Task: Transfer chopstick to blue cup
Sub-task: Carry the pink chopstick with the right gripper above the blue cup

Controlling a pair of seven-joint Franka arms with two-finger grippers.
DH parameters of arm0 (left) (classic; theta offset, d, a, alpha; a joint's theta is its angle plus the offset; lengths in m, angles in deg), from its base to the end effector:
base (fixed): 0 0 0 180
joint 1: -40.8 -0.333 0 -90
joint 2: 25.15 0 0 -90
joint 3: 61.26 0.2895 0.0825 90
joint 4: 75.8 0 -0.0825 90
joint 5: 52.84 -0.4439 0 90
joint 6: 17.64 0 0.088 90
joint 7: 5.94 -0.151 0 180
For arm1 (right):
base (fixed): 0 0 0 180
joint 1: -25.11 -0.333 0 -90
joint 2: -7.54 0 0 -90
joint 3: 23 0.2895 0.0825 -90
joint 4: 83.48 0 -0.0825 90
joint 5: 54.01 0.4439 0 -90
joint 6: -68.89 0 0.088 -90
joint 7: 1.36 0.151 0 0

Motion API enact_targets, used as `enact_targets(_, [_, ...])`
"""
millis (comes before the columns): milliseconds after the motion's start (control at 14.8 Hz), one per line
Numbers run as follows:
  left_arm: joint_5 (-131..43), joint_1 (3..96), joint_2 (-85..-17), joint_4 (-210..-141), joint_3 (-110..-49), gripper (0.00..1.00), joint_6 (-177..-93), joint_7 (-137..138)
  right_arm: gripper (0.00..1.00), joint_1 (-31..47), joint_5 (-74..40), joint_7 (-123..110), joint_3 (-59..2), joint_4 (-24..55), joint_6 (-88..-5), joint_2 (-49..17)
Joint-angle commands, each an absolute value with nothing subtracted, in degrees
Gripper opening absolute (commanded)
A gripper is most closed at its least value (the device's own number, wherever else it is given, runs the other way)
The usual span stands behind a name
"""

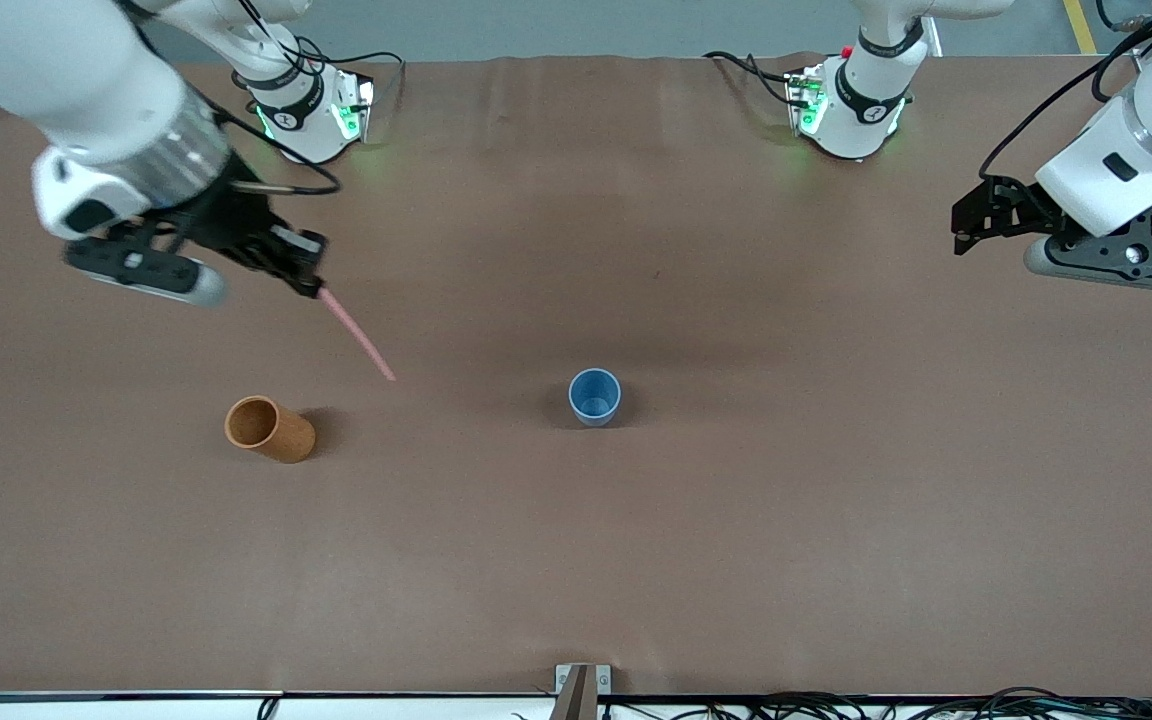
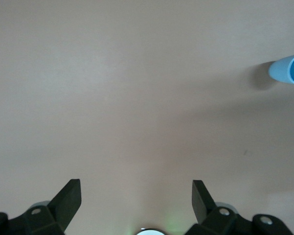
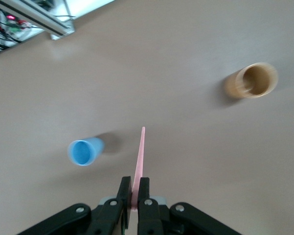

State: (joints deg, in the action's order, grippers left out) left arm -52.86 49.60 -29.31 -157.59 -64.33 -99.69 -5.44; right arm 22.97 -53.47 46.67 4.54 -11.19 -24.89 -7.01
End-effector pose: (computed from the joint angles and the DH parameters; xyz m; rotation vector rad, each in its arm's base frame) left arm 0.6048 -0.1260 0.5728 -3.1206 0.3106 0.1066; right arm 0.6174 0.3100 0.5778 -2.9071 0.5022 -0.0566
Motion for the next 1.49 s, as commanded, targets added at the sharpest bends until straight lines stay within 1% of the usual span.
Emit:
enact_targets(0, [-50.73, 49.42, -29.37, -156.92, -64.34, 1.0, -100.08, -4.97, 0.0, 21.42, -58.98, 56.7, 11.25, -14.05, -28.3, -12.74])
enact_targets(136, [-50.56, 49.67, -29.28, -156.92, -63.12, 1.0, -100.08, -5.06, 0.0, 20.8, -65.84, 64.52, 17.32, -14.23, -31.55, -17.13])
enact_targets(271, [-50.73, 51.69, -29.28, -156.92, -61.27, 1.0, -100.08, -5.15, 0.0, 18.79, -71.39, 69.29, 20.5, -14.31, -33.49, -20.83])
enact_targets(407, [-50.64, 51.44, -29.28, -156.92, -61.0, 1.0, -100.26, -5.06, 0.0, 15.8, -74.12, 71.5, 20.51, -14.31, -34.38, -22.95])
enact_targets(746, [-50.64, 51.44, -29.55, -157.01, -61.0, 1.0, -101.66, -5.06, 0.0, 12.19, -77.03, 74.48, 20.51, -14.23, -36.13, -26.03])
enact_targets(1017, [-50.64, 51.35, -29.55, -157.01, -61.0, 1.0, -101.66, -5.06, 0.0, 10.96, -78.09, 75.72, 20.51, -14.14, -37.63, -27.09])
enact_targets(1424, [-50.73, 51.35, -29.63, -157.01, -61.0, 1.0, -101.75, -5.06, 0.01, 9.9, -83.36, 75.72, 20.51, -12.91, -39.57, -29.19])
